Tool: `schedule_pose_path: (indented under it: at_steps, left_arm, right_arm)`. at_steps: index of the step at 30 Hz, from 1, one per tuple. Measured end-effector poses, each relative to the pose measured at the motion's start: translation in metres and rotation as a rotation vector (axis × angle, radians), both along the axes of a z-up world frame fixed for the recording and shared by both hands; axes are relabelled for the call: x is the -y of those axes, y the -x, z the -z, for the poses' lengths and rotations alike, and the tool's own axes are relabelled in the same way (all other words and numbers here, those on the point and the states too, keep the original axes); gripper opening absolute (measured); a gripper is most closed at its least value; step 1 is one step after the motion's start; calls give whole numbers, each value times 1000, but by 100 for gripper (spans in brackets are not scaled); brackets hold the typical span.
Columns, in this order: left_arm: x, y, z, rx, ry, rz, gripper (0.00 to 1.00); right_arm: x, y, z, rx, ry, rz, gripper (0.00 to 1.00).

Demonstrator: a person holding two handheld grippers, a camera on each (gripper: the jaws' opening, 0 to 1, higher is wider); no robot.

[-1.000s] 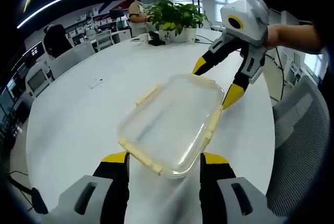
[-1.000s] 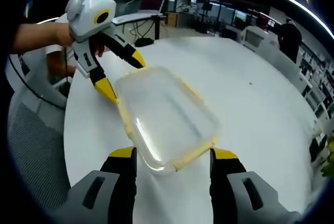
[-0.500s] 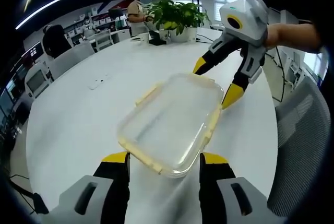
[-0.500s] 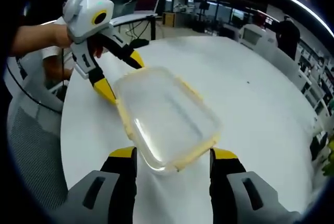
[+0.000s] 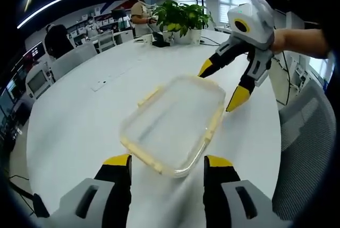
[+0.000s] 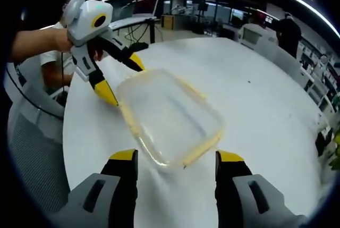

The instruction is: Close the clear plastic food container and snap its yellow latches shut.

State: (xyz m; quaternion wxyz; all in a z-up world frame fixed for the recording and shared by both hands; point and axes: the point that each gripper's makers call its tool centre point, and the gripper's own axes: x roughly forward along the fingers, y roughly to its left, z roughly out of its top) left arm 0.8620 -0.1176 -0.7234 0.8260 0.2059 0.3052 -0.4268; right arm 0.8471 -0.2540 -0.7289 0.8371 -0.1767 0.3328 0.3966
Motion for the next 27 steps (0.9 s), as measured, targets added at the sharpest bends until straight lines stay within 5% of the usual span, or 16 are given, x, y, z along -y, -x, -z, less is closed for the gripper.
schedule_pose_path:
  at_steps: [14, 27]
  left_arm:
    - [-12, 25, -20, 18, 157, -116, 67]
    - [-24, 61, -40, 145, 226, -184, 78]
  right_arm:
    - [18, 27, -16, 77, -116, 122, 67]
    - [45, 62, -23, 144, -155, 202, 76]
